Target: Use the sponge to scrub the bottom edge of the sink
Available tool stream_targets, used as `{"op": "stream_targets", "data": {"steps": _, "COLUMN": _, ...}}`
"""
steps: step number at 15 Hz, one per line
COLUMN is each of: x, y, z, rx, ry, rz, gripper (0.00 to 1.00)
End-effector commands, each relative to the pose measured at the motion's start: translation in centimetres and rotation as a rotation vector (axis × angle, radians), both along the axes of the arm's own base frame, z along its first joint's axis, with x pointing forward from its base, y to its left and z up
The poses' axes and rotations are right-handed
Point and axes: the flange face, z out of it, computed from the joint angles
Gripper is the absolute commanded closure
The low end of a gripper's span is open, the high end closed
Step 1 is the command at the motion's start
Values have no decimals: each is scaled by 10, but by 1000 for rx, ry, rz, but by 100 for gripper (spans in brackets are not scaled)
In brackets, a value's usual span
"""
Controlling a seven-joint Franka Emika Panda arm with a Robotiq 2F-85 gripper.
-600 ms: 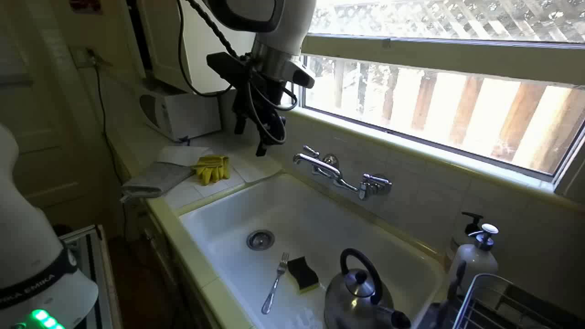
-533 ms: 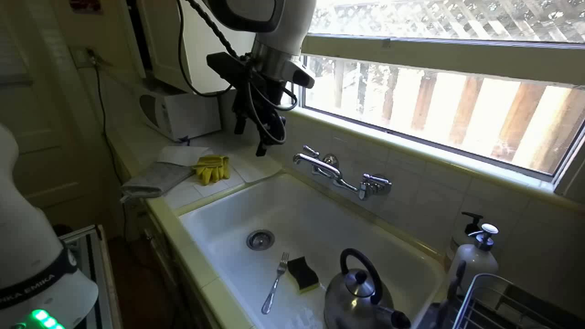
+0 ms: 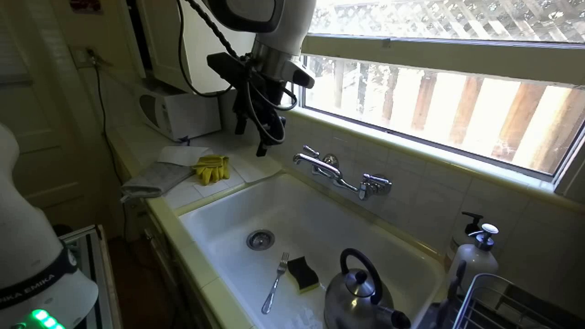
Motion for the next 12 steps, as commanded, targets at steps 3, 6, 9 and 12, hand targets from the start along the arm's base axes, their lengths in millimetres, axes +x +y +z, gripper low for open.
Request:
{"op": "stream_targets", "data": {"steps": 3, "x": 32, "y": -8, "z": -50, "rx": -69, "ry": -120, "rz": -264, "gripper": 0}}
{"op": "stream_targets", "data": {"steps": 6, "x": 45, "y": -9, "z": -93, "rx": -104, "ry": -172, "rz": -387, "gripper": 0}}
{"op": "stream_targets", "data": {"steps": 9, "x": 48, "y": -21, "z": -145, "rx": -148, "ry": -197, "rz": -450, "gripper": 0}}
{"op": "stream_targets", "data": {"steps": 12, "x": 44, "y": -35, "z": -193, "rx": -179, "ry": -197, "rz": -526, "gripper": 0}}
